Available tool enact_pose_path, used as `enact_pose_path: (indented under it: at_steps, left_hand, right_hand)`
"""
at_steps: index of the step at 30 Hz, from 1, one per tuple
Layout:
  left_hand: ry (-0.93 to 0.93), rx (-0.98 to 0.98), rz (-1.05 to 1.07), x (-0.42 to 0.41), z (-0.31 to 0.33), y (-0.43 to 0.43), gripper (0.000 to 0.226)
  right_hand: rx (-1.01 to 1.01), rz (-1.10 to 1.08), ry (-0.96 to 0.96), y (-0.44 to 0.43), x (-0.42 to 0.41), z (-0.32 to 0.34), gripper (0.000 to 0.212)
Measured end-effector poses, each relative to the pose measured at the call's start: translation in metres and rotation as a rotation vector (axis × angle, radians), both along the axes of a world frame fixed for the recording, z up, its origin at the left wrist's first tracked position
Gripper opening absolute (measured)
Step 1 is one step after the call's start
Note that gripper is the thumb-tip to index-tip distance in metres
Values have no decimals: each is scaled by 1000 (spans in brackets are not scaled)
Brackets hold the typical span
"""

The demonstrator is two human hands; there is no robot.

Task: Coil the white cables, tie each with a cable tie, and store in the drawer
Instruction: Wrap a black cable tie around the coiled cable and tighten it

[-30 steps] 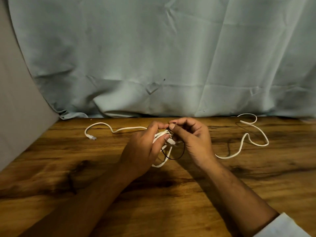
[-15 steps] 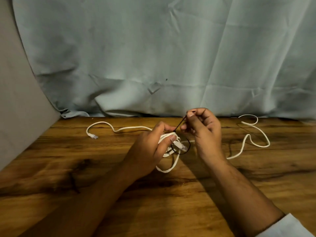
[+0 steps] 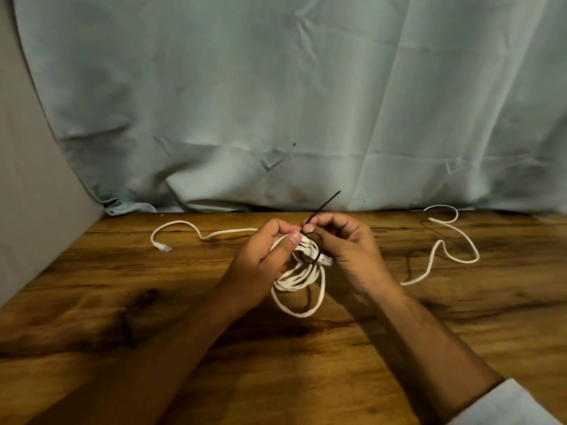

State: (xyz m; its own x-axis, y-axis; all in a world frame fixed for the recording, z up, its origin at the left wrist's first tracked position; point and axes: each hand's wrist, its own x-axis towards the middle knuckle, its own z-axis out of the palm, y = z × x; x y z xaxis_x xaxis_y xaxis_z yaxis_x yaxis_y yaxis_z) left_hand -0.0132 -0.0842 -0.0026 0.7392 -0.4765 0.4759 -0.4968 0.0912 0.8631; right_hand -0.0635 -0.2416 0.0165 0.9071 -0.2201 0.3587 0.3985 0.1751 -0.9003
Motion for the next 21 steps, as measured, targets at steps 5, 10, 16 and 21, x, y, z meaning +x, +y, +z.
enact_pose_path:
  at_steps: [5,10,16,21]
  left_hand:
    - [97,3,-94,1,3,0,16]
    - [142,105,-203,-4,4,3,12]
    - [141,206,-265,-13,6,0,18]
    - [159,121,-192,-8,5,2,13]
  right_hand:
    - [-201,-127,-47,-1,-3,3,13]
    - [-175,-242,24,-8,-1,8,8]
    - [-23,-406,131,-24,0,8,9]
    - [67,-43,170,-11,4,-3,12]
